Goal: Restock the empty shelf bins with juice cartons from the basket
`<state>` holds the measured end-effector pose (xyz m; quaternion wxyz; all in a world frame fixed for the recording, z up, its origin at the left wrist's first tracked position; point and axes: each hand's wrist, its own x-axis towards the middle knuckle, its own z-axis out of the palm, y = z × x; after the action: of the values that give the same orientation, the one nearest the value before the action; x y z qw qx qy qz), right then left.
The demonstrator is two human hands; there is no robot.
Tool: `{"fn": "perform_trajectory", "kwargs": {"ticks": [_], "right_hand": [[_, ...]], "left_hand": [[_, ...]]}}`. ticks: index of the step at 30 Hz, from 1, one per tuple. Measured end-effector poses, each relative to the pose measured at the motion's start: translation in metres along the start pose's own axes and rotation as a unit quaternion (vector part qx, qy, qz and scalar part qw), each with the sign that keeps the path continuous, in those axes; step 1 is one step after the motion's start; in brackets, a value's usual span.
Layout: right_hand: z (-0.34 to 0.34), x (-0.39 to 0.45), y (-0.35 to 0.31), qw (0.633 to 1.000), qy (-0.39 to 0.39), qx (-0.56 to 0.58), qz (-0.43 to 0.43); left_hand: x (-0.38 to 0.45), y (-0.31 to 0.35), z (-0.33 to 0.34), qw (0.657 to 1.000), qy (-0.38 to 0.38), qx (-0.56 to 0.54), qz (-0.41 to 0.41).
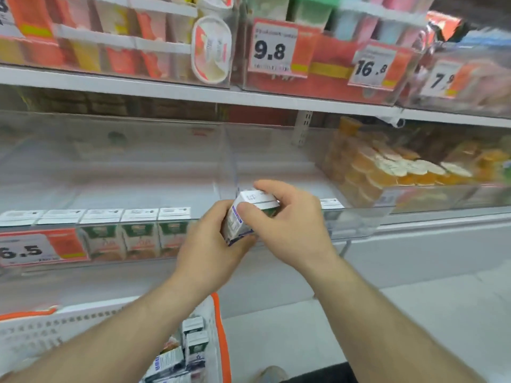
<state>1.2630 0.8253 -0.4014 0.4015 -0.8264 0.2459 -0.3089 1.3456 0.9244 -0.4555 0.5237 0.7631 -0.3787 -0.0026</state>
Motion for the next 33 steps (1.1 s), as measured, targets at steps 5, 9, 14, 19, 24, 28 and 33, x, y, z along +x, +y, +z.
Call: {"fn": "perform_trajectory", "kwargs": {"ticks": [5, 9, 14, 19, 24, 28, 33], "right_hand": [[-0.062, 0.035, 0.02, 0.981, 0.194, 0.024, -0.001], [-0.099, 0.055, 0.055, 0.961, 0.267, -0.064, 0.022], [-0.105, 0.071, 0.099, 0.955, 0.242, -0.156, 0.067], [-0.109, 0.075, 0.111, 0.954, 0.238, -0.172, 0.067], [-0.111, 0.072, 0.116, 0.954, 0.257, -0.134, 0.076], [-0.106, 0.074, 0.122, 0.959, 0.164, -0.202, 0.11], [-0.099, 0.076, 0.123, 0.948, 0.073, -0.265, 0.159]], "left_hand": [[0.018, 0.011, 0.045, 0.944, 0.071, 0.266, 0.182], [0.017, 0.004, 0.07, 0.914, 0.023, 0.351, 0.203], [0.009, -0.011, 0.075, 0.898, -0.017, 0.398, 0.185], [0.009, -0.01, 0.075, 0.903, -0.014, 0.392, 0.175], [0.008, -0.013, 0.075, 0.898, -0.006, 0.401, 0.182], [0.009, -0.011, 0.077, 0.901, 0.001, 0.394, 0.179], [0.009, -0.013, 0.077, 0.9, -0.003, 0.399, 0.177]]}}
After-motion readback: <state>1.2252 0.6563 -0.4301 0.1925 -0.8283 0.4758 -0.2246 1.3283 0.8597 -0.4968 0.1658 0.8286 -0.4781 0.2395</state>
